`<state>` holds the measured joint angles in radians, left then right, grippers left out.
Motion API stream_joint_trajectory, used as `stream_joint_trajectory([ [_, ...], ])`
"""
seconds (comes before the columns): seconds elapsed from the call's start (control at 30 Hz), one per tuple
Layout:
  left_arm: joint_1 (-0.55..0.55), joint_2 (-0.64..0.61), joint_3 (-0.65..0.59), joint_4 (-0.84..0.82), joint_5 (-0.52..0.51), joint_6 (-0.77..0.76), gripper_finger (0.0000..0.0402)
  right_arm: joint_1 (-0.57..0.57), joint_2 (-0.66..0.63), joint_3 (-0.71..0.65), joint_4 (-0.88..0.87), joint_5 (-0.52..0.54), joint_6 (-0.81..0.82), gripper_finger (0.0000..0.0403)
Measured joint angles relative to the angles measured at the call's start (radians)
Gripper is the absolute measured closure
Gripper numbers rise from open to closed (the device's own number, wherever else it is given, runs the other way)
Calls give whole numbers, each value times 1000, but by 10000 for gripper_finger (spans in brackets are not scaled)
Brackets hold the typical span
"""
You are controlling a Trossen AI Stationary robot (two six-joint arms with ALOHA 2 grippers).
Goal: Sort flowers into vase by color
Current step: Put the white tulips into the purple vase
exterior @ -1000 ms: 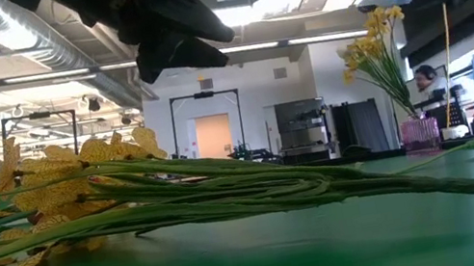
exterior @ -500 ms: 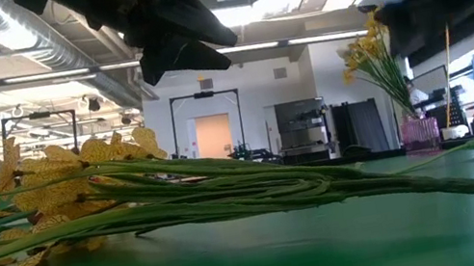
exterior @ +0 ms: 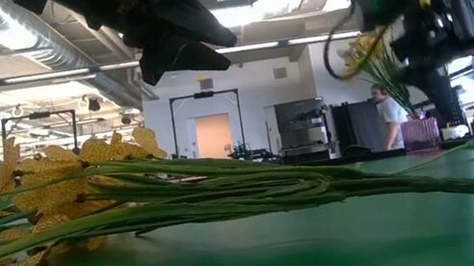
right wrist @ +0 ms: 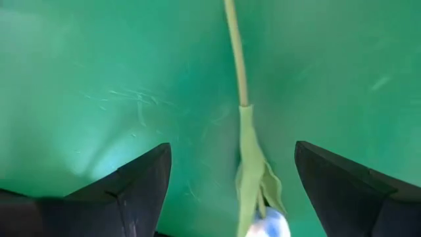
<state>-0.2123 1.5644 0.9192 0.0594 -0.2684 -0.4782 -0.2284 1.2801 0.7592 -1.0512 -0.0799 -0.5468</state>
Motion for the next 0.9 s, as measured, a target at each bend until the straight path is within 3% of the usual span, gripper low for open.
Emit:
stream_joint_trajectory([
  [0.33, 0, 0, 0, 0, 0, 0, 229, -1, 47, -143, 143, 86, 67, 85],
  [0.43, 0, 0, 0, 1, 0, -1, 229, -1, 48, -146, 154, 115, 76, 106],
  [0.57, 0, 0, 0, 1, 0, -5, 229, -1, 48, -144, 165, 138, 105, 182],
  [0.8, 0, 0, 0, 40, 0, -5, 229, -1, 48, -71, 144, 151, 171, 374],
  [0.9, 0, 0, 0, 67, 0, 15, 229, -1, 48, -20, 106, 163, 201, 387],
])
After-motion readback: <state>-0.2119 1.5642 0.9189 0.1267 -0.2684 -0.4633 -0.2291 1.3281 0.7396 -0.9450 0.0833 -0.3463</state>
